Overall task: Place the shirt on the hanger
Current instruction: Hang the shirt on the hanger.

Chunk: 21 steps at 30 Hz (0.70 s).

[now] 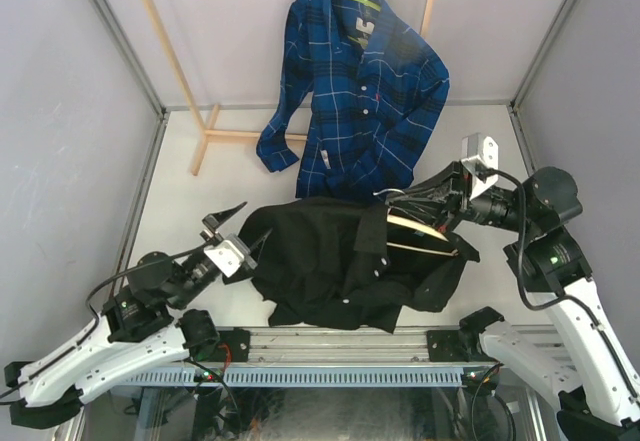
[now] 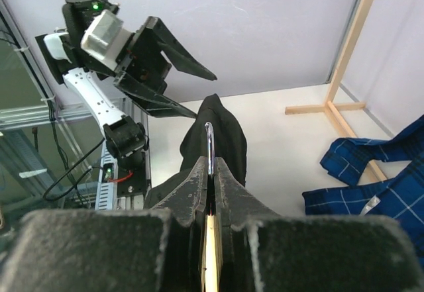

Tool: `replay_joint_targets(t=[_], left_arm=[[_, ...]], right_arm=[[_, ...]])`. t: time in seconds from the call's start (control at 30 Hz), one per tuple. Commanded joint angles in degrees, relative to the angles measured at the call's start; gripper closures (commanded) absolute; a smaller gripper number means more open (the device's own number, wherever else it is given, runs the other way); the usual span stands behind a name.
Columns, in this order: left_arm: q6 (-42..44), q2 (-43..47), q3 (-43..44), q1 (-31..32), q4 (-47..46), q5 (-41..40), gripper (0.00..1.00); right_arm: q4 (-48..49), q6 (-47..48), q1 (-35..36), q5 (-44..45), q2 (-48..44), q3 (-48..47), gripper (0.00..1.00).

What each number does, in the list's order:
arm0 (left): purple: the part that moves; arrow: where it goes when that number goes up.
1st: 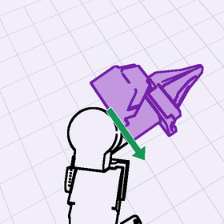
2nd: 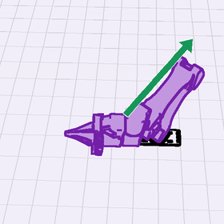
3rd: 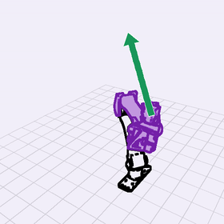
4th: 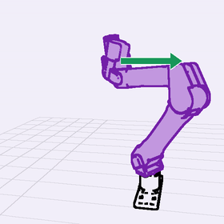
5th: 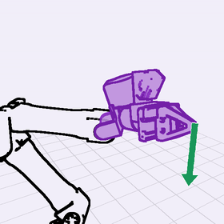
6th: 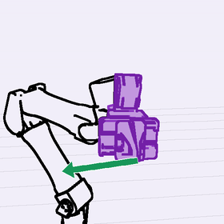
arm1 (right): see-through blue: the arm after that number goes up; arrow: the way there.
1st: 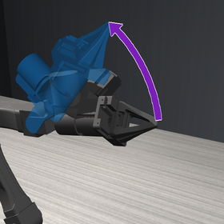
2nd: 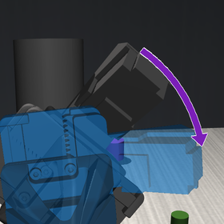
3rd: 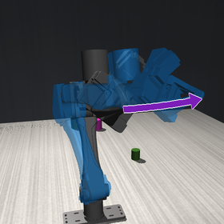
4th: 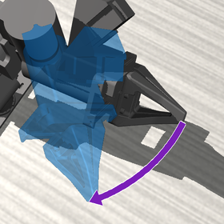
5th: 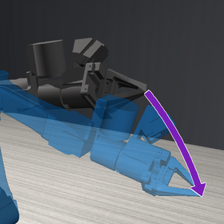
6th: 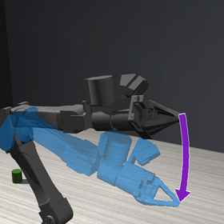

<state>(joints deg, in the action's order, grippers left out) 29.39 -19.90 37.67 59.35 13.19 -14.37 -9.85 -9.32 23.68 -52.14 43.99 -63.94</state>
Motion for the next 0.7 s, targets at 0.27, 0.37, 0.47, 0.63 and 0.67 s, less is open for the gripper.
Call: replay_joint_targets(t=[0.27,0.37,0.47,0.63,0.67], left_arm=[[-7.02,6.45,-3.9,-0.13,6.08,10.99,0.32],[-7.06,5.4,-3.8,-0.11,6.76,14.01,0.34],[-6.64,2.81,-3.21,-0.11,8.86,16.09,0.38],[-6.61,-1.37,-1.94,-0.13,11.5,15.42,0.55],[-6.62,-1.71,-1.76,-0.16,11.7,15.22,0.6]], right_arm=[[-2.37,5.28,-0.34,-4.44,-6.69,-3.46,1.0],[-1.65,4.75,-0.37,-4.85,-7.36,-3.39,1.0],[-1.08,4.39,-0.33,-4.98,-7.98,-3.47,1.0],[-3.06,5.37,-0.33,-3.88,-9.89,-3.46,1.0],[-3.6,5.71,-0.36,-3.42,-10.34,-3.42,1.0]])
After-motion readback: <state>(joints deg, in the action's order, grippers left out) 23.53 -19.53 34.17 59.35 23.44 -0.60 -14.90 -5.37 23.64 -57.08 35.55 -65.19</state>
